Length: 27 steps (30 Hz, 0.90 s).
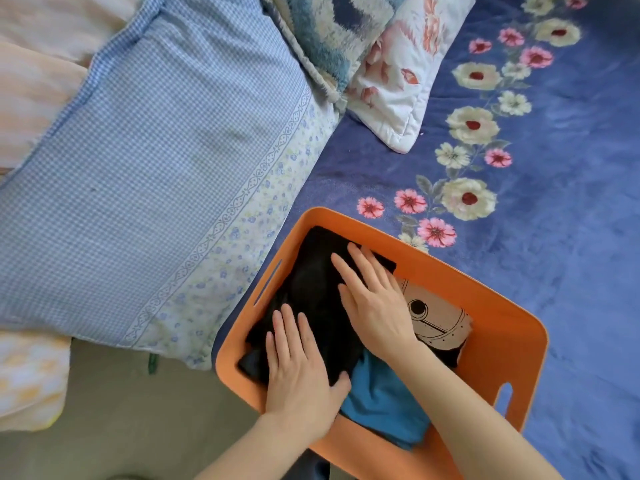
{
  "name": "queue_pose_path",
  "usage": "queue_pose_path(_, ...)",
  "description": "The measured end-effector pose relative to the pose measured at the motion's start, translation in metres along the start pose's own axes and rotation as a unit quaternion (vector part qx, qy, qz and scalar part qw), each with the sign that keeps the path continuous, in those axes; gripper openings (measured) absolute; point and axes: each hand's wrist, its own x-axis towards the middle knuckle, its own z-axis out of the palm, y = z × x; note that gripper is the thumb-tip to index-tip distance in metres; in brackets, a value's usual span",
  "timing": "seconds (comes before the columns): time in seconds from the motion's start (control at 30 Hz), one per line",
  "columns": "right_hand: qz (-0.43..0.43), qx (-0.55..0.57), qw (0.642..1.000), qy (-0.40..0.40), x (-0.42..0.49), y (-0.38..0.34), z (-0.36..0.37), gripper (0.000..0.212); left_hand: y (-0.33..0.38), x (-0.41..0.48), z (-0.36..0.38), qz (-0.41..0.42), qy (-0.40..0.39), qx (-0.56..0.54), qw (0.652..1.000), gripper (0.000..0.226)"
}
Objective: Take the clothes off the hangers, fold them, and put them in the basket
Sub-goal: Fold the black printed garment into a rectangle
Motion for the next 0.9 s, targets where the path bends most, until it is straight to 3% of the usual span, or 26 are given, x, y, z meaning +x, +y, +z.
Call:
queue_pose_path(0.07, -0.111, -0.051, 0.988, -0.094, 0.022, 0.009, 0.019, 0.050, 0.006, 0.000, 0.005, -0.054, -0.084, 0.018, 0.995, 0.124)
queue_pose_path(0.17, -0.177, -0.118, 0.960, -0.181, 0.043, 0.030, 0.047, 0.052, 0.007, 0.015, 0.010, -0.113, -0.198, 0.057, 0.972, 0.129)
queue_pose_path(0.37, -0.169, -0.139, 0.961, -0.170, 0.044, 0.044, 0.078, 0.053, 0.000, 0.042, 0.023, -0.138, -0.264, 0.090, 0.950, 0.139)
queue_pose_path(0.67, -0.168, -0.139, 0.962, -0.163, 0.044, 0.047, 0.094, 0.052, -0.007, 0.065, 0.046, -0.153, -0.292, 0.114, 0.937, 0.150)
queue_pose_path(0.8, -0.117, -0.125, 0.963, -0.206, 0.042, 0.026, 0.077, 0.052, -0.006, 0.064, 0.043, -0.149, -0.303, 0.120, 0.934, 0.150)
queue_pose_path(0.9, -0.025, -0.037, 0.973, -0.226, 0.022, 0.008, 0.039, 0.056, -0.007, 0.057, 0.023, -0.118, -0.323, 0.108, 0.933, 0.143)
